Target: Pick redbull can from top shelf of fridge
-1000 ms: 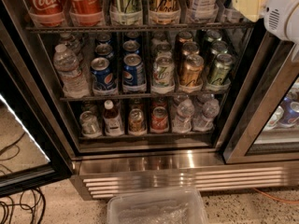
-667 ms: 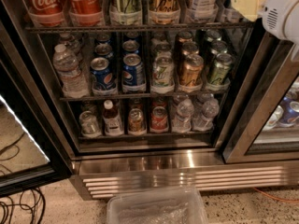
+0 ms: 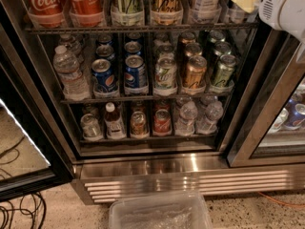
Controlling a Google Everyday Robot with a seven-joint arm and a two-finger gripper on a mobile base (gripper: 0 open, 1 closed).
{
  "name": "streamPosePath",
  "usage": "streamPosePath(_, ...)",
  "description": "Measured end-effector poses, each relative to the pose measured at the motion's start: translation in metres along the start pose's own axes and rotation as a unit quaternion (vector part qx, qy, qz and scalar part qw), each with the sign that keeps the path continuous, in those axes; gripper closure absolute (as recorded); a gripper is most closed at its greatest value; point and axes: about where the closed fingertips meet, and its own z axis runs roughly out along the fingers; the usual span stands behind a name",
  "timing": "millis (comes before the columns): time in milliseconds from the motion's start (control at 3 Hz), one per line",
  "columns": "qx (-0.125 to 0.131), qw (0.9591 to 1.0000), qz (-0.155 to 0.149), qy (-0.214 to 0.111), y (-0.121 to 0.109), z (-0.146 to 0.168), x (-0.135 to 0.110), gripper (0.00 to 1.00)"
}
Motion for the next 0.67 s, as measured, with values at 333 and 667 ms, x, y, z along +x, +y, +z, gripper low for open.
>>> streamPosePath(333, 0.006, 1.0000, 0.007, 0.000, -0.006, 0.009, 0.004, 0.35)
streamPosePath(667, 0.015, 0.9998, 0.014, 0.006, -0.014, 0.018, 0.015, 0.36)
